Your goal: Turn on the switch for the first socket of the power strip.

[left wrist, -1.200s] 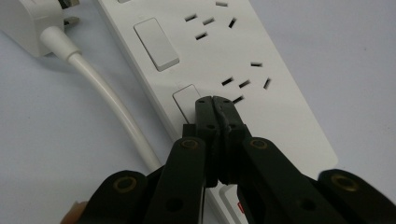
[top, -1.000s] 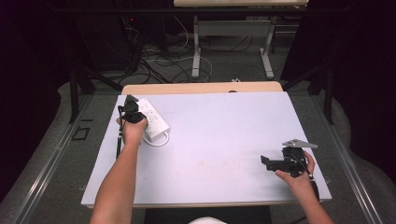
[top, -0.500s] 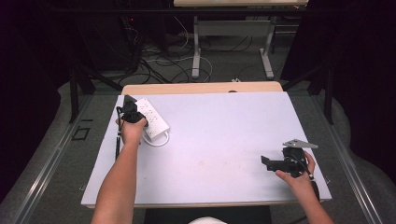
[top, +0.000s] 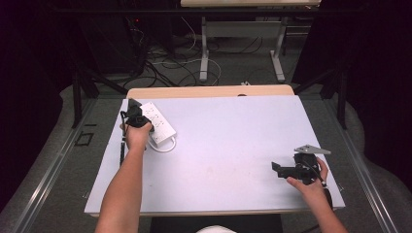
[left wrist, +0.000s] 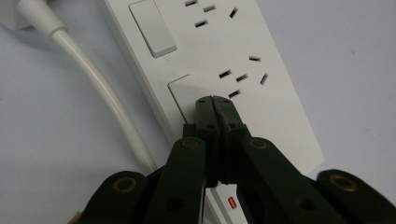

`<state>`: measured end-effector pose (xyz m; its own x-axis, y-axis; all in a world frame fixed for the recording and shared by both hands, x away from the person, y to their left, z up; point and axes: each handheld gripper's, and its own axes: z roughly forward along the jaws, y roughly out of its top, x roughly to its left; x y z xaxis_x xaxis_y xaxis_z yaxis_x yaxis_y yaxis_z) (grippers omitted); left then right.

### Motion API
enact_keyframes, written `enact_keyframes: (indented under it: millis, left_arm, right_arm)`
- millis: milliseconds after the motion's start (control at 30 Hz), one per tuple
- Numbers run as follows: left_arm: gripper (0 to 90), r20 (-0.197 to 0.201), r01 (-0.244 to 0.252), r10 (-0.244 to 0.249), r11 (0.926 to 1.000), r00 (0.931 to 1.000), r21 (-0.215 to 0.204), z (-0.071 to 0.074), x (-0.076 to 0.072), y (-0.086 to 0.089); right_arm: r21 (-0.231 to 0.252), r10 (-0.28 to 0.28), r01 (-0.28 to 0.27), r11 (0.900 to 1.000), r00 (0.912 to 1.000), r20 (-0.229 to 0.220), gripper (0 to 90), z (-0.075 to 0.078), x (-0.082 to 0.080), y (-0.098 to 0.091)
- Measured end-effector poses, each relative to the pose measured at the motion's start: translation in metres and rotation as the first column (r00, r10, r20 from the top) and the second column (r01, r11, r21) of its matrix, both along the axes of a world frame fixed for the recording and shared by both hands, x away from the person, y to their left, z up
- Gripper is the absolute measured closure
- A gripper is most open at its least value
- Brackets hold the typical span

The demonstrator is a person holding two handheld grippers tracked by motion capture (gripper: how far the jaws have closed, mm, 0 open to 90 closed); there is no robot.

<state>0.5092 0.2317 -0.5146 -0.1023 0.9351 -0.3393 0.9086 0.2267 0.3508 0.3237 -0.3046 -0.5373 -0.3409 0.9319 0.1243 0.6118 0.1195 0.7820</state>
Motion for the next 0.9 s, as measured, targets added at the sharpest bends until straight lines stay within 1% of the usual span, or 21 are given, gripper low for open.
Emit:
enact_keyframes:
  millis: [133, 200, 267, 300, 333, 400, 433, 500, 533, 567, 633, 667, 733, 767, 800, 833, 867, 900]
  left_arm:
    - [90.0, -0.005, 0.008, -0.008, 1.0, 1.0, 0.003, 0.0, 0.0, 0.0]
    - [90.0, 0.0, 0.003, -0.003, 1.0, 1.0, 0.003, 0.0, 0.001, 0.0]
    - [90.0, -0.008, 0.017, -0.017, 0.9999, 0.9998, -0.001, 0.0, 0.001, 0.002]
    - [90.0, -0.009, 0.005, -0.005, 1.0, 0.9999, -0.004, 0.0, 0.001, 0.002]
    - [90.0, -0.009, 0.003, -0.003, 0.9999, 1.0, -0.011, 0.0, 0.001, 0.002]
    - [90.0, -0.009, 0.015, -0.015, 0.9999, 0.9998, 0.001, 0.0, 0.0, 0.002]
    - [90.0, -0.011, 0.009, -0.009, 0.9999, 0.9999, 0.011, 0.001, 0.001, 0.0]
    - [90.0, -0.001, 0.009, -0.009, 0.9998, 1.0, 0.016, 0.001, 0.001, -0.001]
    - [90.0, -0.001, 0.01, -0.01, 0.9999, 0.9999, 0.012, 0.001, 0.001, -0.001]
    - [90.0, 0.007, 0.011, -0.011, 0.9999, 0.9999, 0.009, 0.001, 0.0, -0.002]
    - [90.0, 0.01, 0.014, -0.014, 0.9996, 0.9999, 0.026, 0.003, 0.0, -0.002]
    - [90.0, 0.021, 0.014, -0.014, 0.9992, 0.9997, 0.036, 0.003, 0.0, -0.002]
    - [90.0, 0.035, -0.001, 0.0, 0.9996, 0.9994, 0.028, 0.005, 0.0, 0.001]
    - [90.0, 0.046, -0.017, 0.016, 0.9995, 0.9988, 0.027, 0.006, 0.0, 0.002]
    - [90.0, 0.048, -0.021, 0.019, 0.9993, 0.9986, 0.031, 0.006, 0.0, 0.004]
    - [90.0, 0.043, -0.022, 0.02, 0.9993, 0.9989, 0.03, 0.006, 0.0, 0.006]
    - [90.0, 0.038, -0.021, 0.019, 0.9991, 0.9991, 0.037, 0.006, 0.0, 0.008]
    - [90.0, 0.042, -0.036, 0.035, 0.9989, 0.9985, 0.029, 0.005, 0.0, 0.008]
  right_arm:
    - [-0.002, 0.005, -0.005, 1.0, 1.0, 0.0, 0.5, 0.0, 0.0, -0.001]
    - [-0.001, 0.004, -0.004, 1.0, 1.0, -0.001, 0.5, 0.0, -0.001, -0.001]
    - [-0.003, 0.009, -0.009, 1.0, 1.0, -0.001, 0.5, 0.0, 0.0, -0.001]
    - [0.0, 0.008, -0.008, 1.0, 1.0, -0.001, 0.5, 0.0, 0.0, -0.001]
    - [0.0, 0.004, -0.004, 1.0, 1.0, -0.005, 0.5, 0.0, 0.0, 0.0]
    - [-0.001, 0.004, -0.004, 1.0, 1.0, -0.004, 0.5, 0.0, 0.0, 0.0]
    - [0.001, 0.005, -0.005, 1.0, 1.0, -0.003, 0.5, 0.0, 0.0, -0.001]
    - [0.003, 0.0, 0.0, 1.0, 1.0, -0.002, 0.5, 0.0, 0.0, -0.001]
    - [0.005, 0.0, 0.0, 1.0, 1.0, -0.003, 0.5, 0.0, 0.0, -0.001]
    - [0.006, 0.0, 0.0, 1.0, 1.0, -0.002, 0.5, 0.0, 0.0, -0.001]
    - [0.004, -0.001, 0.001, 1.0, 1.0, -0.003, 0.5, 0.0, 0.001, -0.001]
    - [0.004, -0.005, 0.005, 1.0, 1.0, -0.004, 0.5, 0.0, 0.001, 0.0]
    - [0.0, 0.005, -0.005, 1.0, 1.0, -0.002, 0.5, -0.001, 0.002, 0.0]
    - [-0.001, 0.006, -0.006, 1.0, 1.0, -0.004, 0.5, -0.001, 0.002, 0.0]
    - [0.003, 0.005, -0.005, 1.0, 1.0, -0.004, 0.5, -0.001, 0.002, 0.001]
    - [0.003, 0.001, -0.001, 1.0, 1.0, -0.008, 0.5, -0.001, 0.002, 0.001]
    - [0.002, 0.002, -0.001, 1.0, 1.0, -0.007, 0.5, -0.001, 0.002, 0.001]
    - [0.002, 0.001, -0.001, 1.0, 1.0, -0.008, 0.5, -0.001, 0.002, 0.002]
